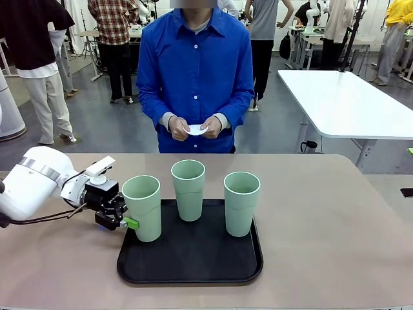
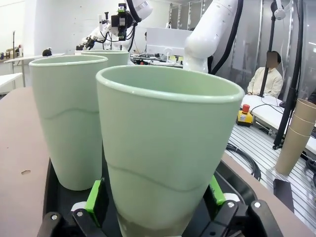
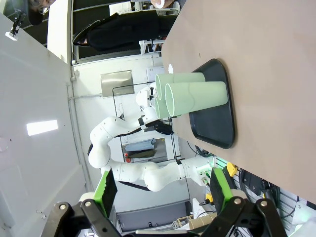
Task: Place coasters on the table and set cups on them.
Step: Pick up one Reusable plastic cup and place it on a coaster set by the human.
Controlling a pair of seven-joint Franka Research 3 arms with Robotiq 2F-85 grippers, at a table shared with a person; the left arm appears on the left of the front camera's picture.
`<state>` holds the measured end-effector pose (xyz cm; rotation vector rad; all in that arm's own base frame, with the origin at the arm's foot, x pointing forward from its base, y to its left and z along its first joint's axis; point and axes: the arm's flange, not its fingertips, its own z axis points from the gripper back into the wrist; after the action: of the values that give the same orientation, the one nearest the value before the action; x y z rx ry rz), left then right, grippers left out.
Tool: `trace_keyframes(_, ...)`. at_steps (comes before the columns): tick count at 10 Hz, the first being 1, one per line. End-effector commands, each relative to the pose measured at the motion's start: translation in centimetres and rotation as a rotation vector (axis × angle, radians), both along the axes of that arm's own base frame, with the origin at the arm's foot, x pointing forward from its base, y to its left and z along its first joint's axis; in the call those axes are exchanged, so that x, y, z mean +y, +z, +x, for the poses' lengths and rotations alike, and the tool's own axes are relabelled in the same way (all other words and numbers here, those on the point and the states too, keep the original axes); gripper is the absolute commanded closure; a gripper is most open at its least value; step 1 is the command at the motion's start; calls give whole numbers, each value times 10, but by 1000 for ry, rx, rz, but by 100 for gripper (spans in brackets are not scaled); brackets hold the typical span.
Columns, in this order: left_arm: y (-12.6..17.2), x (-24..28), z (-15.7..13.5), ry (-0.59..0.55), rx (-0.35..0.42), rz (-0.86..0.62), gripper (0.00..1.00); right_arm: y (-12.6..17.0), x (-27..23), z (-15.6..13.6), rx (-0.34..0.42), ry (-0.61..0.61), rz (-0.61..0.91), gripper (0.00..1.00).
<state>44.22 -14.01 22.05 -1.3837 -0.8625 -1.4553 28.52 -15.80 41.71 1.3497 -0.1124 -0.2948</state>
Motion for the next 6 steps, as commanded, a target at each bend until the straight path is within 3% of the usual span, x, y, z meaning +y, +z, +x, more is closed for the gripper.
trace_keyframes(1, -5, -1, 4, -18, -28, 7, 0, 0, 0, 2, -9, -12, 14, 0)
trace_keyframes(4, -3, 0, 4, -28, -26, 0, 87, 0, 0, 2, -9, -12, 14, 0)
trace_keyframes(5, -3, 0, 4, -32, -24, 1, 100, 0, 0, 2, -9, -12, 14, 0)
trace_keyframes(6, -3, 1, 4, -37, -22, 4, 100, 0, 0, 2, -9, -12, 14, 0)
